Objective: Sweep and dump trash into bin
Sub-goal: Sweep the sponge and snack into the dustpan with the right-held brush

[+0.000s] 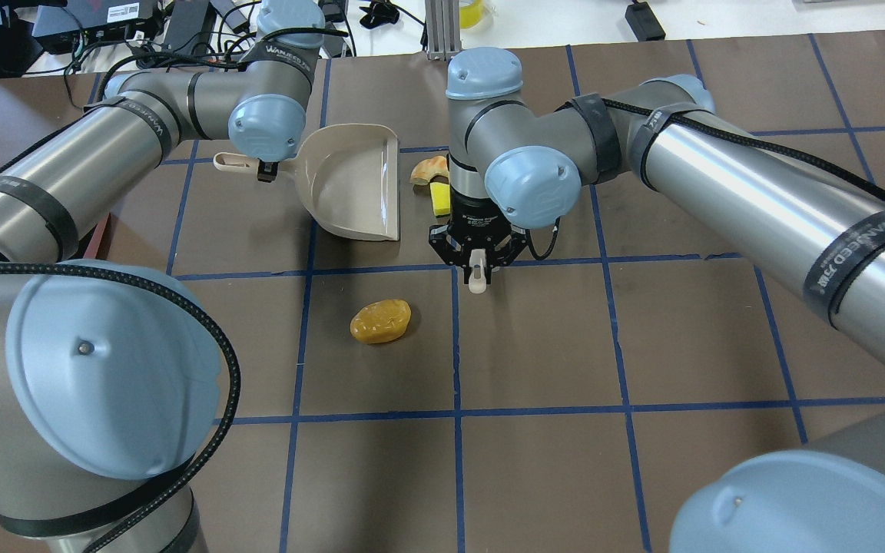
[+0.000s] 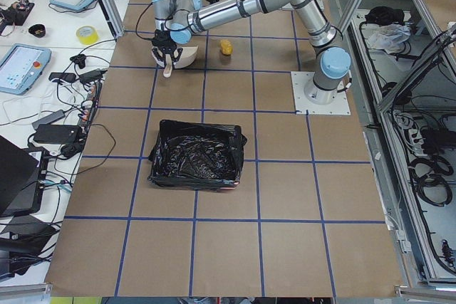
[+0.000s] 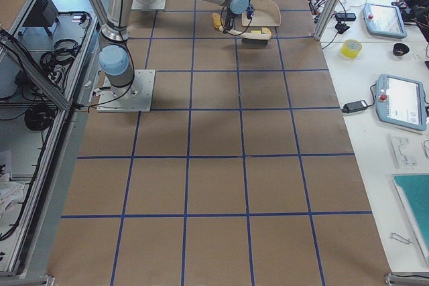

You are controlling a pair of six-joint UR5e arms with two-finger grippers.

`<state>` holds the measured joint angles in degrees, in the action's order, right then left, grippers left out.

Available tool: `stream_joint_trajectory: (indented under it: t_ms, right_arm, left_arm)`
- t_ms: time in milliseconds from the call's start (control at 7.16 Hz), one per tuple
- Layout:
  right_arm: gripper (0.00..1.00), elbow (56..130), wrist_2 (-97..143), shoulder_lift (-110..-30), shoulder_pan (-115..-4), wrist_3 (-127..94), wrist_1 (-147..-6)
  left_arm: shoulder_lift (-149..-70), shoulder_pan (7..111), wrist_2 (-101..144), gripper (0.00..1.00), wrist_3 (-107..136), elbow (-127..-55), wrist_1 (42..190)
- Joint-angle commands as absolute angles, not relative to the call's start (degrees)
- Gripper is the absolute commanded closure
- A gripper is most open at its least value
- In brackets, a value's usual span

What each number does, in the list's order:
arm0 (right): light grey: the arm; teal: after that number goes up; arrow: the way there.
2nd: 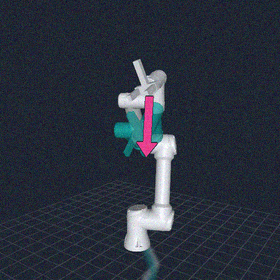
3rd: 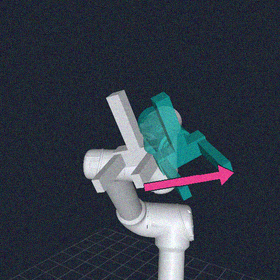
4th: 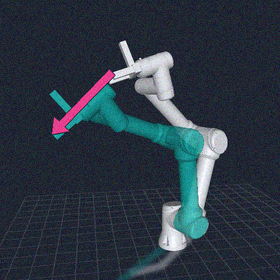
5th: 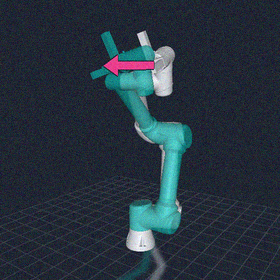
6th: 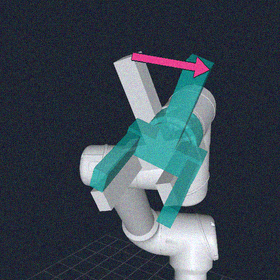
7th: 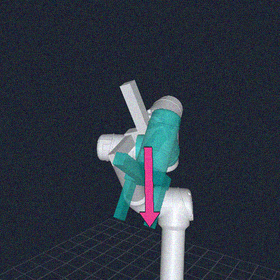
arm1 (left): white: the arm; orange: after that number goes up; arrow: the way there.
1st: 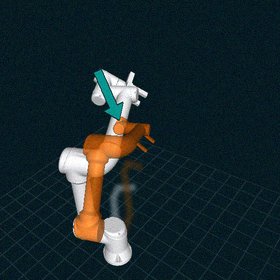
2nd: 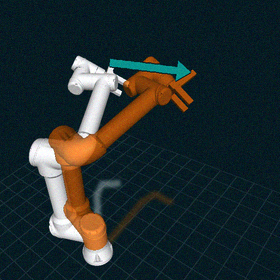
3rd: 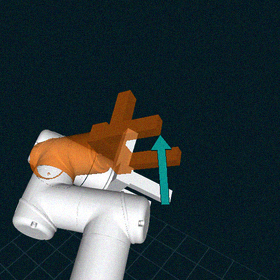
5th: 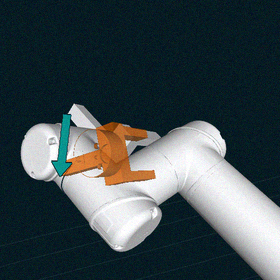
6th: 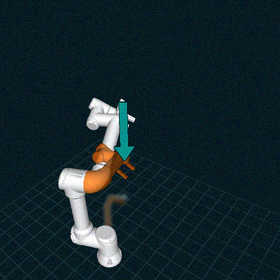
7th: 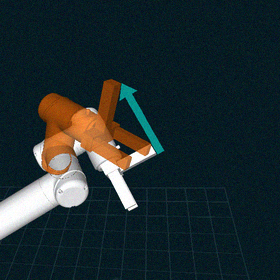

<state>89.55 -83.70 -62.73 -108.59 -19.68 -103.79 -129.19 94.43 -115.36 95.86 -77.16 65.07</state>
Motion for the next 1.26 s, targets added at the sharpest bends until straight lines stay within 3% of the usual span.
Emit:
stream_joint_trajectory:
  t_ms: [0,698,1117]
  right_arm:
    - [1.0,89.39,-79.49,-60.92,-109.25,-15.41,-108.35]
    - [1.0,83.94,-68.64,-57.48,-110.13,-12.31,-110.75]
    - [1.0,84.54,-74.96,-62.89,-109.95,-12.39,-103.93]
  left_arm:
    - [-129.37,94.57,-115.4,1.0,96.15,-76.99,64.87]
    - [-130.61,95.45,-115.4,1.0,96.42,-75.32,64.69]
    - [-130.0,95.54,-114.7,1.0,96.33,-75.67,64.78]
